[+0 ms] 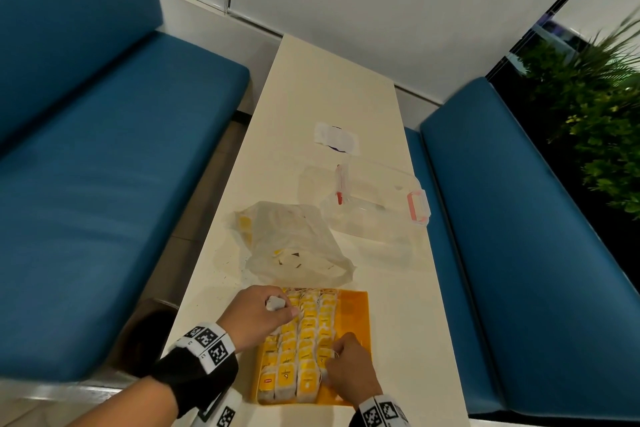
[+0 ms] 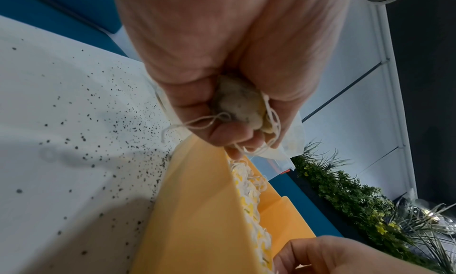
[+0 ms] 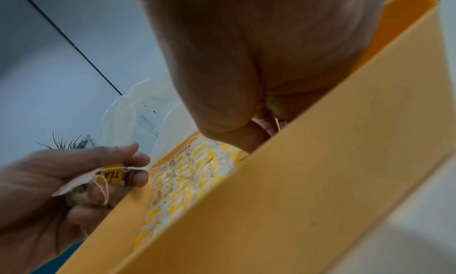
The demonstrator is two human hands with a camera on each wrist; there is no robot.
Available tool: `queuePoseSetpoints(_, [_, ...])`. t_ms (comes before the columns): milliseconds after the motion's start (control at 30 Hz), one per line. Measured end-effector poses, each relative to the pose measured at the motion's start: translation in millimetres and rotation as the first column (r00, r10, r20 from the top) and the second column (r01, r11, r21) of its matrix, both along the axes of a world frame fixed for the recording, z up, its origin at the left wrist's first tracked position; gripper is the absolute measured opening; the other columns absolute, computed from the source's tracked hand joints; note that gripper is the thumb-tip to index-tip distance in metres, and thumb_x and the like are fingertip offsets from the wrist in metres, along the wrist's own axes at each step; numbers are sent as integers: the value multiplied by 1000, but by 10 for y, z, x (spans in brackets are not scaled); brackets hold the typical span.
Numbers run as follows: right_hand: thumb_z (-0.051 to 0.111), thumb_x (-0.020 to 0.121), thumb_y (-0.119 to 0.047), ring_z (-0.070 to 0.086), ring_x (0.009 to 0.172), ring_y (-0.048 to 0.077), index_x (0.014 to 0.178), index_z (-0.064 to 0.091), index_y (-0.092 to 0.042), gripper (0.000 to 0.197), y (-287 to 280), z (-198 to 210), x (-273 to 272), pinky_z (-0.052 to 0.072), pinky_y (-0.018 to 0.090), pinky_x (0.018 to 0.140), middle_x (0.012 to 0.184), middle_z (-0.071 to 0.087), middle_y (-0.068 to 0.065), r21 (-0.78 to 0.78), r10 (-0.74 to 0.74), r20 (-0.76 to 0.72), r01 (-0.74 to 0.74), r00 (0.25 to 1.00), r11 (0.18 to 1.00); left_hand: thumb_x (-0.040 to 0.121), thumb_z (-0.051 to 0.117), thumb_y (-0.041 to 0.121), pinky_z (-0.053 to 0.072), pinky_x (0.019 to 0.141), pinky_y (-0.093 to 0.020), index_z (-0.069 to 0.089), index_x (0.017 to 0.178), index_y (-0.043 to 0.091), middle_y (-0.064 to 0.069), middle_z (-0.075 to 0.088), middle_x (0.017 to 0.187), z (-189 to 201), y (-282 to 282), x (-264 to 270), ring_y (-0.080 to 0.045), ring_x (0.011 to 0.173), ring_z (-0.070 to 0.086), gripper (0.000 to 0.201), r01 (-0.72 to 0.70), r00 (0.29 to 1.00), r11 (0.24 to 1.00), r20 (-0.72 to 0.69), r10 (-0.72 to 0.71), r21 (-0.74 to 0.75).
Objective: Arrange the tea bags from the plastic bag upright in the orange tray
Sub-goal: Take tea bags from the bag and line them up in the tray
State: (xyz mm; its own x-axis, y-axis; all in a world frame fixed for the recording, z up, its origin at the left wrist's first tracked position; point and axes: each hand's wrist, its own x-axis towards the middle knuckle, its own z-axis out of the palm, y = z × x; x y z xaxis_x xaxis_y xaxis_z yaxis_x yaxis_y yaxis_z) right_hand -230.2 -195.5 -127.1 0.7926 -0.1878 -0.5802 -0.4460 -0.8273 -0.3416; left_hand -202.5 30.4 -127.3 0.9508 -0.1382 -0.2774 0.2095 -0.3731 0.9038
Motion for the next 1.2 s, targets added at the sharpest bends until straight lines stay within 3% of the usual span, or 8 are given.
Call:
queuePoseSetpoints(133, [53, 88, -13, 62, 93, 20, 86, 43, -24, 14, 19, 25, -13, 54, 30, 76, 89, 52, -8, 6, -10, 11, 10, 1000, 1000, 83, 77, 42, 53, 80, -30, 75, 79, 24, 9, 74, 80, 19, -3, 3, -3, 80, 67, 19, 4, 1000, 1000, -14, -4, 1])
queuePoseSetpoints(500, [52, 78, -15, 64, 91, 20, 89, 51, -20, 12, 139, 7, 60, 52, 28, 70, 100, 65, 2, 61, -19, 13, 18, 1000, 998, 84, 75, 45, 54, 78, -32, 75, 82, 21, 4, 74, 82, 111, 39, 19, -7, 81, 67, 24, 34, 999, 998, -30, -32, 62])
queuePoseSetpoints(600, [55, 76, -20, 67, 91, 23, 93, 53, -19, 18, 84, 52, 63, 58, 37, 78, 99, 65, 3, 72, -14, -3, 14, 1000, 997, 87, 75, 41, 57, 61, -31, 76, 88, 15, -8, 74, 87, 226, 68, 15, -21, 81, 71, 26, -23, 993, 996, -121, 13, -81])
queuePoseSetpoints(700, [60, 88, -20, 63, 93, 16, 107, 55, -20, 19, 71, 305, 111, 46, 22, 72, 103, 65, -2, 18, 31, 173, -35, 984, 999, 90, 73, 36, 54, 58, -30, 75, 97, 9, -17, 72, 91, 393, 71, 10, -25, 73, 70, 29, -188, 939, 920, -337, 66, -344])
queuePoseSetpoints(767, [66, 89, -19, 61, 82, 7, 104, 59, -26, 18, 150, 566, 144, 43, 14, 68, 94, 65, -8, 129, 69, 358, -123, 931, 984, 94, 67, 37, 53, 61, -31, 73, 98, 6, -16, 68, 85, 496, 58, 7, -24, 72, 66, 32, -275, 891, 836, -454, 35, -474])
queuePoseSetpoints(933, [76, 82, -19, 59, 73, 7, 99, 63, -43, 31, 477, 958, 164, 48, 14, 69, 94, 62, -14, 334, 184, 508, -389, 841, 858, 101, 55, 35, 58, 62, -32, 66, 109, 3, -20, 66, 85, 606, -6, -15, -27, 72, 69, 34, -443, 794, 644, -607, -41, -623])
queuePoseSetpoints(1067, [73, 81, -14, 58, 72, 13, 99, 62, -46, 39, 564, 862, 165, 47, 15, 72, 97, 54, -14, 279, 310, 564, -531, 765, 800, 101, 55, 38, 59, 64, -36, 62, 105, 5, -20, 67, 90, 595, -30, -15, -27, 71, 65, 34, -503, 755, 595, -654, -52, -627])
queuePoseSetpoints(1200, [73, 84, -13, 58, 74, 11, 91, 72, -34, 22, 620, 818, 180, 45, 14, 69, 92, 55, -12, 296, 229, 608, -485, 760, 823, 101, 54, 38, 57, 56, -32, 62, 117, 1, -20, 68, 94, 599, -48, -34, -25, 68, 68, 41, -466, 771, 623, -634, -63, -629])
